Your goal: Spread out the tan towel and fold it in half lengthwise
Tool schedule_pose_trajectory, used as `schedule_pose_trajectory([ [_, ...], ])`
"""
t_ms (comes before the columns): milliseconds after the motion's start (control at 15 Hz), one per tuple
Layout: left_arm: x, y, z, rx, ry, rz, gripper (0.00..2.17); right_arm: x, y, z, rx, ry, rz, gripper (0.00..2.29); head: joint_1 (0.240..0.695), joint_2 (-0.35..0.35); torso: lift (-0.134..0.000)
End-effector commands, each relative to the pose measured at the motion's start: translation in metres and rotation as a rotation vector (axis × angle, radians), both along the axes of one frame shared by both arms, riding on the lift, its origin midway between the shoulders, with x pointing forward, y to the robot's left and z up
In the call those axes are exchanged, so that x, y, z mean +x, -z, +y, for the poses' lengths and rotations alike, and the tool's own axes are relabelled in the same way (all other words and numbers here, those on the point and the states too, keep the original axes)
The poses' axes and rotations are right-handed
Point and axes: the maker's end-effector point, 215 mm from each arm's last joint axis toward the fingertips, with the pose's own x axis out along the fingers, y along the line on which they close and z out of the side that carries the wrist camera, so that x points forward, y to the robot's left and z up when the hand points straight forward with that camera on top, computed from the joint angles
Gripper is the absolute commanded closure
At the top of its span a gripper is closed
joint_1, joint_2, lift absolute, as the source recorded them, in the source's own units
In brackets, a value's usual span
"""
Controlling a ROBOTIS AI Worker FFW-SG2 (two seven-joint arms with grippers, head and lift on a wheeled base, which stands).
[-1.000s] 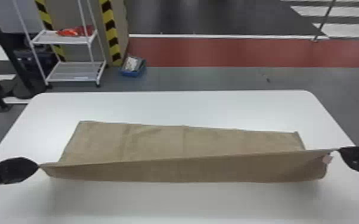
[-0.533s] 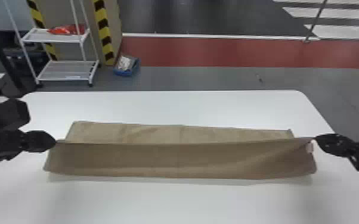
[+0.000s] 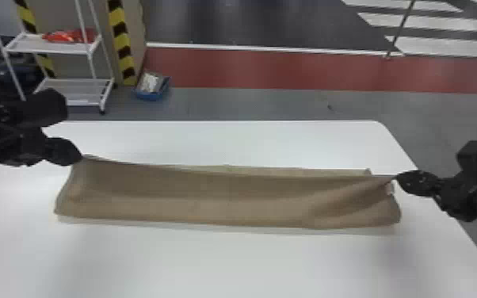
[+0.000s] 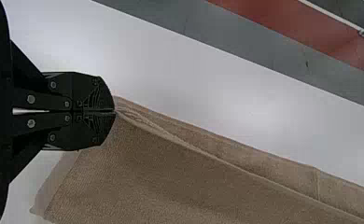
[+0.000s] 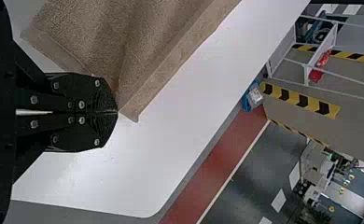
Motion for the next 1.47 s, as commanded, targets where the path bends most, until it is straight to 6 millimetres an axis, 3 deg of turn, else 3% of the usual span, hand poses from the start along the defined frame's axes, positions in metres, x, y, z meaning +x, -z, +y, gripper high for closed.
schedule_pose_trajectory([
  [0,0.016,0.006,0.0,0.027,0.02,0.022,1.3,0.008,0.003,-0.009,0.004,0.012,0.01,1.6,0.695,-0.106,-0.125],
  [333,0.025,0.025,0.002,0.085,0.041,0.054,1.3,0.027,-0.004,-0.007,-0.016,0.001,0.01,1.6,0.695,-0.112,-0.125],
  [800,0.026,0.025,0.007,0.102,0.047,0.053,1.3,0.053,-0.013,0.003,-0.063,-0.02,0.029,1.6,0.695,-0.093,-0.125],
  [1400,0.026,0.029,0.006,0.115,0.057,0.048,1.3,0.067,0.004,0.001,-0.121,-0.023,0.071,1.6,0.695,-0.093,-0.125],
])
